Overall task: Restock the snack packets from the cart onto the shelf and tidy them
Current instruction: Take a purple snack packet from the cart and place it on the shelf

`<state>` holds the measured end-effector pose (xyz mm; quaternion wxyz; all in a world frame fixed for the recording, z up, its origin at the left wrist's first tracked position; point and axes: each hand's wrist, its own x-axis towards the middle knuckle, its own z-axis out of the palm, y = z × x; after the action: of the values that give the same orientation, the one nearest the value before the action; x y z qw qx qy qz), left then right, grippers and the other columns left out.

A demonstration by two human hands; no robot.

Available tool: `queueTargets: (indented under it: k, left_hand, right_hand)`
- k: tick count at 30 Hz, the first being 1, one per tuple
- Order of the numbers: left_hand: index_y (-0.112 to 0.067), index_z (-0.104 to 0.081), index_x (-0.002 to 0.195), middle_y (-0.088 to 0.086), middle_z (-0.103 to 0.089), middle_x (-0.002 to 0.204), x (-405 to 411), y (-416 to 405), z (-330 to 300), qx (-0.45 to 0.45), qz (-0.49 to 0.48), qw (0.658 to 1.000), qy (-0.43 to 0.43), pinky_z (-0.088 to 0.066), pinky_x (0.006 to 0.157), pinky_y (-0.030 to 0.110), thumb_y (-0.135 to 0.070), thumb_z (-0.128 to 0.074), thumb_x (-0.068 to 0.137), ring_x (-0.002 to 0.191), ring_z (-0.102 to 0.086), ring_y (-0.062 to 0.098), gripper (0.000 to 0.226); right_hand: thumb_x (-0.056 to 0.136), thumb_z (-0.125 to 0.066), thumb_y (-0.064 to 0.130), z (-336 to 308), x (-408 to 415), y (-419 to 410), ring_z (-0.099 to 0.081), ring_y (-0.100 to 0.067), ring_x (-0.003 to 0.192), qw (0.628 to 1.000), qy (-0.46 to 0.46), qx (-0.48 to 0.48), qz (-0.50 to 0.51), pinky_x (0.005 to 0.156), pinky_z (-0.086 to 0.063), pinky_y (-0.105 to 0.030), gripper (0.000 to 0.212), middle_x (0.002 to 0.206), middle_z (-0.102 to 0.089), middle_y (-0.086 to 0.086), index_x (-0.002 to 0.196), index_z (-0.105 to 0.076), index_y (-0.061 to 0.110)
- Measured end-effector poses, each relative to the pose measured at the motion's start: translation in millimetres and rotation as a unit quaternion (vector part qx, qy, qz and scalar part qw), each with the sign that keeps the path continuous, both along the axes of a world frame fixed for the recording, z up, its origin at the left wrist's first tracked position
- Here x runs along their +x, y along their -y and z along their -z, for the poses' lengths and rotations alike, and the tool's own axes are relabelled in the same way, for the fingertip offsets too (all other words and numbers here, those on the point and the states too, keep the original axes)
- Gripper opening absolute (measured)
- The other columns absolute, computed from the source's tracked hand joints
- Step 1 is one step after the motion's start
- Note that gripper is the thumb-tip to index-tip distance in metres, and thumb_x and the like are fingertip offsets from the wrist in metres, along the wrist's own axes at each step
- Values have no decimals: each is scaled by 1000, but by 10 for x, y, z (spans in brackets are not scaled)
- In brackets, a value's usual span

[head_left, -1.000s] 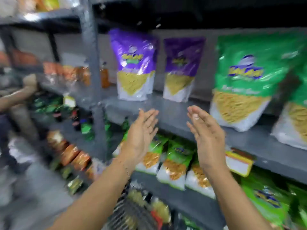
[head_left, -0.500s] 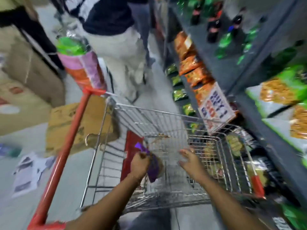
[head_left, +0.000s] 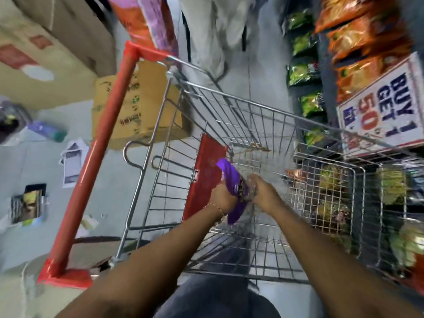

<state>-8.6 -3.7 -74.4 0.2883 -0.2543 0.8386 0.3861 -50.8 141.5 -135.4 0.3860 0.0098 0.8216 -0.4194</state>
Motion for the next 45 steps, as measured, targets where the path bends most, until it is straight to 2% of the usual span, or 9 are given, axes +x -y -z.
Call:
queueTargets:
  k: [3,7,16,24,29,34,38,41,45]
  left_hand:
    - [-2,-65,111,28,-70,108,-93,24,-55,-40,171,984,9,-48,79,40,-19,-62,87,102,-66,43,30]
    - [-11,-66,118,26,-71,104,-291,-182,-461,-53,376,925,3,-49,77,35,-28,-66,85,99,-67,41,37]
    - [-19,-66,124,11,-73,115,-958,-432,-1372,-120,550,812,-154,-50,89,33,-7,-57,86,108,-65,30,41]
    - [-17,-72,115,11,-75,113,-1073,-412,-2289,-80,504,792,-337,-50,88,35,-8,-60,82,104,-69,30,37]
    - [-13,-77,99,11,-79,91,-1101,-1000,-3794,-43,441,680,-585,-52,75,32,-20,-68,78,84,-72,25,24]
    - [-13,-70,114,4,-74,112,-1050,-1637,-4733,134,273,591,-747,-47,100,48,-25,-72,81,107,-68,18,35]
    - [-27,-25,152,-23,-35,152,-978,-2140,-4985,314,206,592,-713,-33,117,29,-46,-81,70,140,-35,-1,101]
    - [-35,-18,151,-52,-32,136,-903,-2619,-5037,438,240,624,-601,-38,114,39,-66,-83,51,133,-41,-8,123]
    - [-38,-38,139,-14,-68,123,-843,-3279,-5209,508,300,614,-525,-54,96,49,-53,-95,36,111,-67,15,118]
  right_hand:
    - [56,-90,5,-16,-272,-56,-43,-19,130,997,-44,-12,-66,106,-42,-32,103,144,-47,-1,144,-40,27]
    - [49,-95,18,-299,-332,-493,-44,-22,136,991,-93,8,-91,113,-36,-38,85,143,-52,-6,127,-62,19]
    - [63,-87,13,-1106,-216,-898,-63,8,57,977,-163,-39,131,53,-46,-12,32,60,-71,20,73,-76,40]
    - [62,-87,2,-2001,-145,-1043,-54,20,55,924,-277,-106,243,56,-47,-6,22,76,-72,4,80,-78,11]
    - [64,-87,13,-3670,63,-1672,-49,8,58,832,-445,-63,325,52,-46,-20,23,64,-69,9,66,-73,31]
    - [64,-87,8,-5121,338,-2131,-45,20,57,746,-569,-60,341,54,-45,-8,30,57,-63,36,72,-71,33]
    - [63,-89,10,-5986,516,-2408,-50,9,57,663,-636,-59,390,55,-46,-17,20,59,-68,21,70,-72,19]
    - [61,-90,20,-6561,658,-2629,-54,-10,68,622,-653,-34,431,58,-48,-36,31,75,-72,-9,79,-71,2]
    - [59,-90,22,-6998,796,-2991,-55,-8,65,586,-672,21,452,61,-49,-34,24,73,-74,-7,74,-74,11]
